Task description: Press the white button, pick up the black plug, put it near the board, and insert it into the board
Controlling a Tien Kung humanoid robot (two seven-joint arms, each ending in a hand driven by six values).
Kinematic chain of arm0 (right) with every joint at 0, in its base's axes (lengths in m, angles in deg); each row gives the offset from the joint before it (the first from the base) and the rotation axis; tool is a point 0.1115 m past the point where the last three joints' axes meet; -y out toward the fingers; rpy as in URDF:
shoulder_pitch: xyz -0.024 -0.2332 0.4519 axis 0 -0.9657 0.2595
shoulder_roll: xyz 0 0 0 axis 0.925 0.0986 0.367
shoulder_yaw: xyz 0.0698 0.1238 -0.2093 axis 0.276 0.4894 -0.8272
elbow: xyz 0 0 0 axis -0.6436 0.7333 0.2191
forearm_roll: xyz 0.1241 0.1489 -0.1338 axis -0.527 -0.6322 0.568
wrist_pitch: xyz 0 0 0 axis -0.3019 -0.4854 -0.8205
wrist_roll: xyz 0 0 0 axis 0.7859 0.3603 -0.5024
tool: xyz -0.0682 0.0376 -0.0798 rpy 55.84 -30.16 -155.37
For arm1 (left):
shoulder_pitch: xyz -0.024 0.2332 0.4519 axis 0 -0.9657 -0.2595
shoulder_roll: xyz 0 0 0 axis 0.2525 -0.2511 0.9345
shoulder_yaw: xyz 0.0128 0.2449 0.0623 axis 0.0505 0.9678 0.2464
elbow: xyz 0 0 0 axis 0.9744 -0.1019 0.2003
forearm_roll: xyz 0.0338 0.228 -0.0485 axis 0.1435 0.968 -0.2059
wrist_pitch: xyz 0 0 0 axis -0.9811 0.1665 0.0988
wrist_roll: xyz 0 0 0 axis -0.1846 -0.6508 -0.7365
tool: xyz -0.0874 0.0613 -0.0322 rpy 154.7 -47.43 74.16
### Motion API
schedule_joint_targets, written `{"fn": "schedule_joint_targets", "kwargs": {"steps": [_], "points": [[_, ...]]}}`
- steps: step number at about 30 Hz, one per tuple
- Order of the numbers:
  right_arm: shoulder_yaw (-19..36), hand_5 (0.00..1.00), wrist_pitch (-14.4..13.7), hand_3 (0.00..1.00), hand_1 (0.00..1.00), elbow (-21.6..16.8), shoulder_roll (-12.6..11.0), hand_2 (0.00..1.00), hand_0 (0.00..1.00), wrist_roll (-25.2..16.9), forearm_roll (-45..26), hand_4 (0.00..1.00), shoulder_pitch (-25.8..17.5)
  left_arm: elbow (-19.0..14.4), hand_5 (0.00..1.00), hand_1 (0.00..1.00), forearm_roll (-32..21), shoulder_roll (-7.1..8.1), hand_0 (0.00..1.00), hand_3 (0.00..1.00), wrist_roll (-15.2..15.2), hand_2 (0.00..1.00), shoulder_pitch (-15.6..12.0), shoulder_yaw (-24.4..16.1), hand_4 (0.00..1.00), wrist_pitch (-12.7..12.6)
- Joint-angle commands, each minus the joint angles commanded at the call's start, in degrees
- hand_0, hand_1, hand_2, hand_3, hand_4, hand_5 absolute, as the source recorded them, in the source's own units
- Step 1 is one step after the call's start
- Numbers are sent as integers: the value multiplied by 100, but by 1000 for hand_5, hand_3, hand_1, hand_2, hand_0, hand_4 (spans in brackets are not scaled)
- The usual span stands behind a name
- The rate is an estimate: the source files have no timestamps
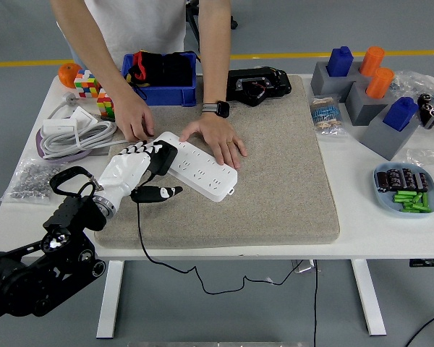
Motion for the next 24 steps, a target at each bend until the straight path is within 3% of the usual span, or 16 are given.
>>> {"fn": "schedule_joint_targets", "kwargs": {"steps": [10,19,24], "points": [[-19,225,-2,563,614,10,-8,616,685,0,-10,649,-3,149,635,997,-45,-117,980,892,23,928,207,160,892,7],[-19,225,-4,563,613,11,-7,616,685,-1,-19,648,14,576,644,986,-319,-274,971,873,56,912,598,486,906,41],[-19,225,-6,563,612,9,-14,616,685,-2,-20,648,16,739,643,975,-551,-300,959,867,98,904,657,637,885,37]]}}
